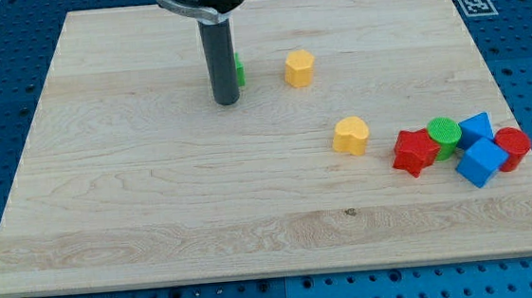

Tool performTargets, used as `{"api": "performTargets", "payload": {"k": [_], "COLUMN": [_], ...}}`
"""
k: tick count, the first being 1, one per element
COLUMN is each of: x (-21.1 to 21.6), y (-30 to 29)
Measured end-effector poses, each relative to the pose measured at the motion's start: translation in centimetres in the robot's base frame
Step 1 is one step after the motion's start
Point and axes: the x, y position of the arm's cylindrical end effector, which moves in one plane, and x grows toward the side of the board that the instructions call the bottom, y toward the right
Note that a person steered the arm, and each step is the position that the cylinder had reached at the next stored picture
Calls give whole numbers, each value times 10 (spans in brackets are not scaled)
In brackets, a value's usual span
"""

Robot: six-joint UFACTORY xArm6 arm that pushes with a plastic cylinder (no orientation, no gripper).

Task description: Slightly move the yellow heart top left to the red star

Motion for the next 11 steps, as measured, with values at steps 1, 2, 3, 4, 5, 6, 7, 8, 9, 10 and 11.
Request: {"api": "performTargets", "payload": {"k": [1,2,3,4,5,6,7,8,9,10,11], "x": [18,86,117,117,110,101,107,110,94,84,79], "y": [12,64,114,157,168,159,152,152,152,146,135]}}
